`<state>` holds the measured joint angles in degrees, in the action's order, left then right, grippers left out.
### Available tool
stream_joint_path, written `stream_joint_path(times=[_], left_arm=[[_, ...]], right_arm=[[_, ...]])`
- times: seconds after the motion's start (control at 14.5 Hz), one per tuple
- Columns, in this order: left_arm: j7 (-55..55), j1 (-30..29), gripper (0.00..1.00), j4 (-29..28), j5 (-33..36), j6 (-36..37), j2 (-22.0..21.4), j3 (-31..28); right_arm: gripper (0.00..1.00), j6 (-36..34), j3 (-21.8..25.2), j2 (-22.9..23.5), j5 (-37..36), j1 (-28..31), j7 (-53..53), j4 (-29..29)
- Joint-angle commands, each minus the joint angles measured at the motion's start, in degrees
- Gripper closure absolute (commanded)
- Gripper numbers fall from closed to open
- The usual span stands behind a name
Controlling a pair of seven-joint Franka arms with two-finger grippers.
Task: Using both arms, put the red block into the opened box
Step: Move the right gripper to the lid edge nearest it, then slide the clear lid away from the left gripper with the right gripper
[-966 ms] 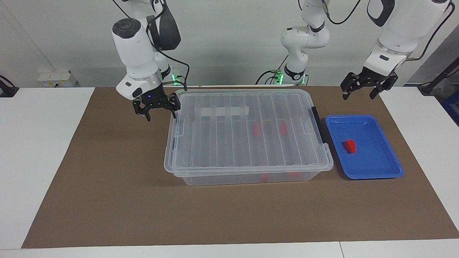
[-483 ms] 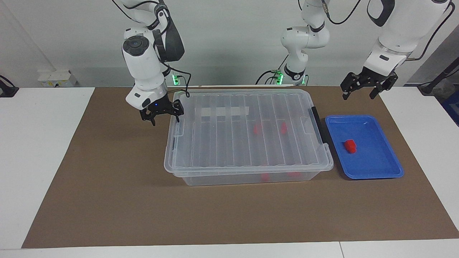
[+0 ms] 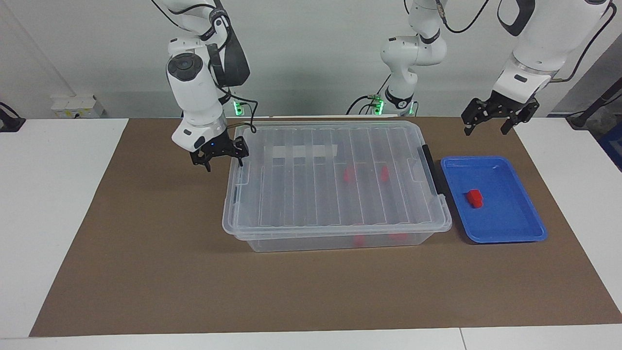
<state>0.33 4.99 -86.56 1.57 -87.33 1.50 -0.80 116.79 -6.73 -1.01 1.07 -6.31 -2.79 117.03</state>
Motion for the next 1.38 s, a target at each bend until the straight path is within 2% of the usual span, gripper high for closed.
stream_joint_path(times=[0.0, 0.55, 1.31], left_arm=[[-0.24, -0.24, 0.0, -0.98, -0.07, 0.06, -1.23, 0.1], [-0.24, -0.24, 0.0, -0.98, -0.07, 0.06, -1.15, 0.01], [-0.24, -0.24, 0.0, -0.98, -0.07, 0.06, -1.15, 0.01]], right_arm=[[0.0, 2.04, 0.14, 0.74, -1.24, 1.47, 1.47, 0.57], [0.0, 2.3, 2.6, 1.18, -5.54, 2.35, 1.21, -0.05], [0.0, -0.59, 7.35, 0.39, -6.95, 2.35, 1.56, -0.58]])
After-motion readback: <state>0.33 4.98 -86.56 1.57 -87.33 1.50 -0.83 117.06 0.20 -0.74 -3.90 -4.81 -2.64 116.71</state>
